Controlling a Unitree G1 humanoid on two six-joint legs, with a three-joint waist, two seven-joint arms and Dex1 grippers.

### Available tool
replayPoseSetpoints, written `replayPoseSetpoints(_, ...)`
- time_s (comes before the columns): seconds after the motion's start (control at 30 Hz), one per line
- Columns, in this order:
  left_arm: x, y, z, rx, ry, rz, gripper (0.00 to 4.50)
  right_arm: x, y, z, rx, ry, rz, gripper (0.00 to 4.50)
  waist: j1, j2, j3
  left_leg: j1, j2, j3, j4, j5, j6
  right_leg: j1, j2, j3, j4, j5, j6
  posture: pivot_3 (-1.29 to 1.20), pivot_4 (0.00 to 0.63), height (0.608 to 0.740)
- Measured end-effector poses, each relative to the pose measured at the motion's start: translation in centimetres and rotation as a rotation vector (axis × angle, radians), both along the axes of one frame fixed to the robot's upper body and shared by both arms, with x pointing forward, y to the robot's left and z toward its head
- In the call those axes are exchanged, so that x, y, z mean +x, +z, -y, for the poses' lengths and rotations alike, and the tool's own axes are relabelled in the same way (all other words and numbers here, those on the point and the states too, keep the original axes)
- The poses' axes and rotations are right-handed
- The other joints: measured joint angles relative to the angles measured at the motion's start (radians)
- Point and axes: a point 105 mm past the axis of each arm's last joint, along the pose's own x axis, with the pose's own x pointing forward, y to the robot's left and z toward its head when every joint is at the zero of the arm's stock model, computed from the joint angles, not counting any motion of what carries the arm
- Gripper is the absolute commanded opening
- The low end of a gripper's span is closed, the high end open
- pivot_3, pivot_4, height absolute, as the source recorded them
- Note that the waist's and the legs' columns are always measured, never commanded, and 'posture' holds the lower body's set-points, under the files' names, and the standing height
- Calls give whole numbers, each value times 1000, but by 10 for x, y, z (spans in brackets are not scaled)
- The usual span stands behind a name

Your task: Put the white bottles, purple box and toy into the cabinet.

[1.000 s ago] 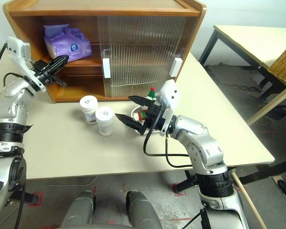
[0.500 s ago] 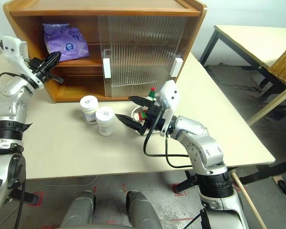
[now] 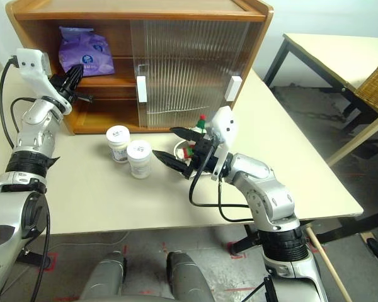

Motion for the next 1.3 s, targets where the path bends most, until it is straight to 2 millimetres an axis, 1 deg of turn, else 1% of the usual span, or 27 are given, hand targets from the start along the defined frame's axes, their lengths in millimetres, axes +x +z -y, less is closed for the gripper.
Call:
replayPoseSetpoints(0.13, 1, 2, -1, -3, 16, 11, 14, 0, 0, 0, 0, -2, -1, 4500, 0, 0, 0, 0, 0, 0, 0, 0, -1, 0, 0, 0, 0, 0, 0, 32, 114, 740)
replayPoseSetpoints(0.3, 0, 3, 2, -12, 6, 21, 14, 0, 0, 0, 0, -3, -1, 4500, 2, 0, 0, 0, 0, 0, -1, 0, -1, 0, 0, 0, 0, 0, 0, 36, 112, 740)
replayPoseSetpoints(0.4, -2, 6, 8, -26, -45, 25, 14, 0, 0, 0, 0, -3, -1, 4500, 6, -1, 0, 0, 0, 0, -1, -1, -1, 0, 0, 0, -1, 0, 0, 40, 110, 740)
replayPoseSetpoints(0.53, -11, 13, 20, -36, -157, 42, 14, 0, 0, 0, 1, -2, 0, 4500, 8, -1, 1, -2, -1, 0, 0, -2, -3, 0, 0, 0, -2, 0, 0, 40, 108, 740)
replayPoseSetpoints(0.63, -24, 16, 23, -23, -235, 46, 14, 0, 0, 0, 0, -2, 2, 4500, 1, -1, 1, -2, -1, 0, -1, -3, -4, 0, 0, 0, -4, 0, 0, 44, 107, 740)
replayPoseSetpoints(0.77, -51, 16, 27, 1, -389, 22, 14, 0, 0, 1, -2, -3, 3, 4500, -9, -1, 0, -4, -1, 0, -2, -6, -2, -2, 0, -1, -7, -1, 0, 46, 105, 740)
replayPoseSetpoints(0.8, -56, 16, 28, 8, -426, 15, 14, 0, 0, 0, -2, -3, 4, 4500, -9, -1, 0, -4, -1, 0, -2, -6, -2, -2, 0, -1, -7, -2, 0, 54, 103, 740)
replayPoseSetpoints(0.87, -70, 8, 26, 33, -514, -27, 14, 0, 1, 0, -2, -1, 5, 4500, -9, 0, 0, -4, 0, 0, -2, -9, -3, -2, 0, 0, -7, -3, -2, 56, 101, 740)
replayPoseSetpoints(0.93, -79, -5, 20, 79, -558, -82, 400, 0, 1, 0, -2, 1, 6, 4500, -8, 0, 0, -4, 0, 0, -1, -10, -3, -2, 0, 0, -7, -3, -2, 60, 100, 740)
replayPoseSetpoints(1.0, -85, -17, 13, 113, -579, -118, 910, 1, 2, 0, -2, 2, 7, 4500, -8, 0, 0, -4, 0, -1, -1, -10, -3, -3, 0, 0, -6, -3, -2, 60, 99, 740)
replayPoseSetpoints(1.07, -90, -25, 6, 148, -596, -140, 1680, 1, 3, -1, -1, 6, 11, 4500, -2, 0, 0, -5, 0, -1, -1, -10, -3, -4, 0, 0, -6, -3, -3, 63, 99, 740)
replayPoseSetpoints(1.2, -95, -28, -2, 177, -623, -151, 3053, 1, 3, -1, 1, 11, 17, 4500, 4, 0, 0, -4, 0, -1, 0, -10, -3, -5, 0, 1, -3, -4, -3, 64, 100, 740)
replayPoseSetpoints(1.23, -97, -30, -3, 181, -641, -156, 3455, 1, 3, -1, 1, 11, 18, 4500, 4, 0, 0, -4, 0, -1, 0, -10, -3, -5, 0, 2, -2, -4, -3, 64, 100, 740)
replayPoseSetpoints(1.27, -100, -34, -4, 183, -658, -165, 3750, 1, 3, -1, 1, 12, 18, 4500, 3, 0, 0, -4, 0, -1, 0, -10, -3, -5, -1, 2, -2, -4, -3, 64, 100, 740)
replayPoseSetpoints(1.3, -106, -40, -7, 180, -685, -182, 4141, 1, 3, -1, 1, 12, 19, 4500, 2, 1, -1, -4, 0, -2, 0, -11, -4, -6, -1, 3, -1, -4, -3, 64, 100, 740)
